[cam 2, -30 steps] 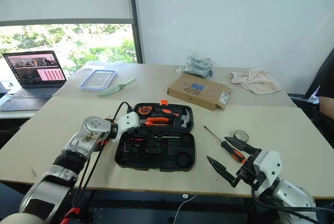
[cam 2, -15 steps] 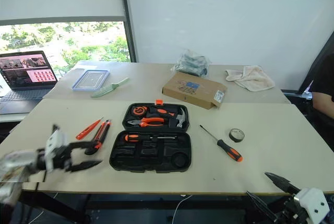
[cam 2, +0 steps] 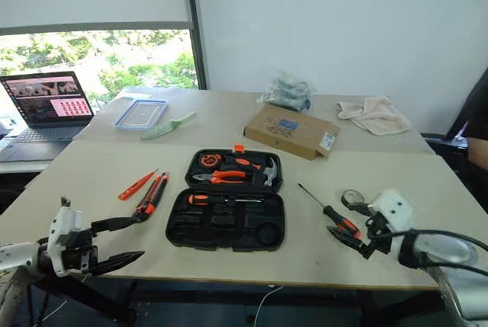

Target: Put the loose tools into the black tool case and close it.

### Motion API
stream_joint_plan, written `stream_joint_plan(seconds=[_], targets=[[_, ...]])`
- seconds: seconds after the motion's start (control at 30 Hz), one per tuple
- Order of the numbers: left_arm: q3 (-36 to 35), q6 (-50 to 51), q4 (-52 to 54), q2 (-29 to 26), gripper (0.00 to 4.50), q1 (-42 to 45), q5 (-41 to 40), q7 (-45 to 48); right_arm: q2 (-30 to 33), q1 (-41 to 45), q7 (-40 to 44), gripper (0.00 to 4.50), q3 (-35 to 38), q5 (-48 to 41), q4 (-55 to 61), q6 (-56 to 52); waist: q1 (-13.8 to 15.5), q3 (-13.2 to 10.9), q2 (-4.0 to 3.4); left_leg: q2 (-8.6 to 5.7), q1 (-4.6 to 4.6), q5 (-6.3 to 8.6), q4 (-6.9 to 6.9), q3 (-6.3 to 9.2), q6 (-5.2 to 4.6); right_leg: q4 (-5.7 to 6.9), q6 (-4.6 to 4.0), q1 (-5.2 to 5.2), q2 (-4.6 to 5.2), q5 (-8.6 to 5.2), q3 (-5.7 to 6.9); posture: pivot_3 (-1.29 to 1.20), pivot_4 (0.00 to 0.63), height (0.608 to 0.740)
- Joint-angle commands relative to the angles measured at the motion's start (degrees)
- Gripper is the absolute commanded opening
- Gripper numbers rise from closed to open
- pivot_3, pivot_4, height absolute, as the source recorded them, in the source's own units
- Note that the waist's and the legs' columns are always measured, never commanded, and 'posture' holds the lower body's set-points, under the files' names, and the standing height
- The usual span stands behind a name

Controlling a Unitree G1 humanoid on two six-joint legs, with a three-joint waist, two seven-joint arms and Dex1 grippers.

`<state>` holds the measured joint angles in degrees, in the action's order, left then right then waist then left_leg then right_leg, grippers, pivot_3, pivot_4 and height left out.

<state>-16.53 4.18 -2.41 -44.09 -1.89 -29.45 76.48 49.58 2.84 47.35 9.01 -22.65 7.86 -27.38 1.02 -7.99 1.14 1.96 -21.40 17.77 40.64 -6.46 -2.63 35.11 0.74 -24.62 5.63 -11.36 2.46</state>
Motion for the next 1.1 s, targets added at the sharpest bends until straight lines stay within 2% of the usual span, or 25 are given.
stream_joint_plan(seconds=[0.03,0.1,0.2,0.27,0.3,0.33,0.37,0.53,0.6,0.67,0.83,0.93,1.1], targets=[[1.2,0.3,3.5,0.3,4.49,1.4,-0.6,-0.7,2.3,4.7,1.0,4.24,-3.6,2.1,-4.0,-6.3,-0.2,0.0,0.0,-0.01,-0.12,0.0,0.0,-0.01,0.0,-0.02,0.02,-0.09,-0.01,-0.02,-0.01,0.0,0.15,0.74],[1.8,0.4,5.5,0.3,4.5,1.1,-0.6,-1.2,2.6,6.8,1.8,3.71,-5.2,3.5,-6.6,-6.4,-0.3,0.0,0.0,-0.05,-0.67,-0.2,0.07,-0.06,0.34,-0.05,0.1,-0.52,-0.02,0.01,-0.03,0.0,0.15,0.74],[2.1,0.9,7.6,0.4,4.5,0.5,-0.9,-2.3,1.9,8.9,2.3,2.78,-5.9,4.9,-9.8,-3.8,-0.5,0.0,0.0,-0.09,-0.72,-0.16,0.1,-0.12,0.28,-0.18,0.22,-0.52,-0.01,0.06,-0.08,0.0,0.15,0.74],[2.2,1.2,8.5,0.5,4.5,0.2,-0.9,-2.8,1.6,9.5,3.5,1.95,-6.3,5.5,-11.2,-1.6,-0.5,0.0,0.01,-0.09,-0.71,-0.11,0.12,-0.14,0.19,-0.2,0.28,-0.5,0.0,0.07,-0.11,0.0,0.15,0.74],[2.2,1.4,8.8,0.5,4.5,0.1,-1.0,-3.0,1.3,9.5,3.9,1.85,-6.2,6.0,-11.8,0.2,-0.5,0.0,0.01,-0.09,-0.69,-0.03,0.13,-0.15,0.05,-0.2,0.3,-0.49,0.0,0.07,-0.13,0.0,0.15,0.74],[2.3,1.6,9.1,0.6,4.5,0.1,-1.0,-3.2,1.0,9.5,4.2,1.29,-6.1,6.3,-12.3,1.4,-0.5,0.0,0.01,-0.09,-0.68,0.04,0.13,-0.14,-0.07,-0.17,0.31,-0.49,0.0,0.07,-0.14,0.0,0.15,0.74],[2.3,1.7,9.3,0.6,4.5,0.1,-1.0,-3.4,0.4,9.5,4.5,1.04,-5.4,6.5,-13.0,4.5,-0.5,0.0,0.01,-0.08,-0.66,0.06,0.14,-0.14,-0.09,-0.15,0.31,-0.49,0.0,0.07,-0.14,0.0,0.15,0.74],[1.0,5.6,11.4,0.9,4.5,-0.8,-3.5,-5.9,-1.9,7.7,7.9,1.03,1.8,4.5,-11.9,24.2,-0.4,0.0,-0.04,-0.06,-0.63,0.02,0.14,-0.12,-0.03,-0.08,0.3,-0.48,-0.04,0.07,-0.13,0.0,0.15,0.74],[0.3,5.8,11.6,1.1,4.5,-1.3,-4.0,-6.7,-2.5,8.2,10.9,1.03,2.6,2.4,-10.1,27.8,-0.5,0.0,-0.05,-0.05,-0.62,0.0,0.15,-0.13,0.0,-0.06,0.31,-0.48,-0.04,0.08,-0.16,0.0,0.15,0.74],[-0.1,5.8,11.5,1.5,4.5,-1.8,-4.1,-7.3,-2.9,10.7,15.3,1.03,0.3,1.2,-8.6,30.1,-0.7,0.0,-0.04,-0.02,-0.57,-0.09,0.17,-0.13,0.16,-0.05,0.3,-0.45,-0.07,0.08,-0.17,0.0,0.15,0.74],[0.0,5.6,11.3,2.3,4.5,-2.0,-3.6,-8.5,-5.8,23.6,19.4,1.03,-12.6,4.9,-7.7,19.8,-2.1,-0.1,-0.02,0.1,-0.39,-0.06,0.16,-0.13,0.1,-0.04,0.11,-0.4,-0.23,0.19,-0.23,0.0,0.15,0.74],[0.0,5.6,11.8,2.7,4.5,-2.4,-3.2,-9.5,-11.2,33.6,19.0,1.03,-22.3,10.9,-12.2,12.3,-2.1,-0.1,-0.02,0.16,-0.34,-0.13,0.15,-0.14,0.22,0.07,-0.03,-0.44,-0.31,0.25,-0.22,0.0,0.15,0.74],[-0.2,6.0,13.5,3.3,4.5,-3.6,-3.2,-11.2,-16.0,41.8,20.8,1.03,-30.7,17.8,-20.5,11.5,-1.2,-0.1,-0.04,0.16,-0.5,-0.23,0.15,-0.09,0.36,0.2,-0.12,-0.57,-0.28,0.27,-0.08,0.0,0.15,0.74]])
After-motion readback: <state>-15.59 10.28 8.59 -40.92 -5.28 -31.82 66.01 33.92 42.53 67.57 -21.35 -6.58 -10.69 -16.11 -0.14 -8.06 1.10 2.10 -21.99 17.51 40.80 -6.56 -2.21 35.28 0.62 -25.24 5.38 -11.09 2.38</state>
